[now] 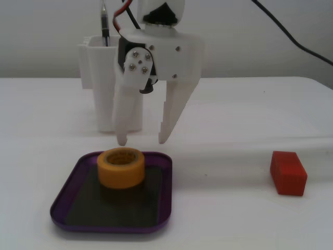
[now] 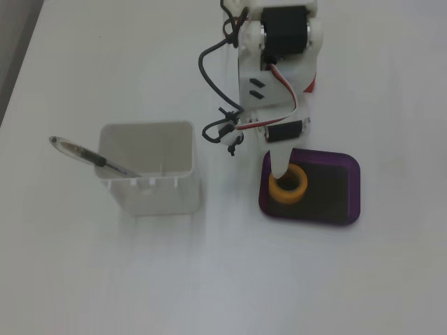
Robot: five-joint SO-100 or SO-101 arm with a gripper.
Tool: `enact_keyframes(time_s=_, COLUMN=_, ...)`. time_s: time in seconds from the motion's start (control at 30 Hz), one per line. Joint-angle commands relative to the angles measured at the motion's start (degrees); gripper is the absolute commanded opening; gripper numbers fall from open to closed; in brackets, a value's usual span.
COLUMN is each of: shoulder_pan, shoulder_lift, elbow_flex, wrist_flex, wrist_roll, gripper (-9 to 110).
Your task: Remove the yellow tape from the box.
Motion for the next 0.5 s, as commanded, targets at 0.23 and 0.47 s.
enact_keyframes(time_s=0.23, shoulder_pan=-3.43, shoulder_lift=0.26, elbow_flex=-2.2, wrist_flex=-0.62, wrist_roll=-0.18, gripper=16)
enact_keyframes(time_s=0.47, shoulder_pan=-3.25, shoulder_lift=0.18, elbow_flex=-1.85, wrist_flex=-2.2, wrist_roll=0.0, gripper=16)
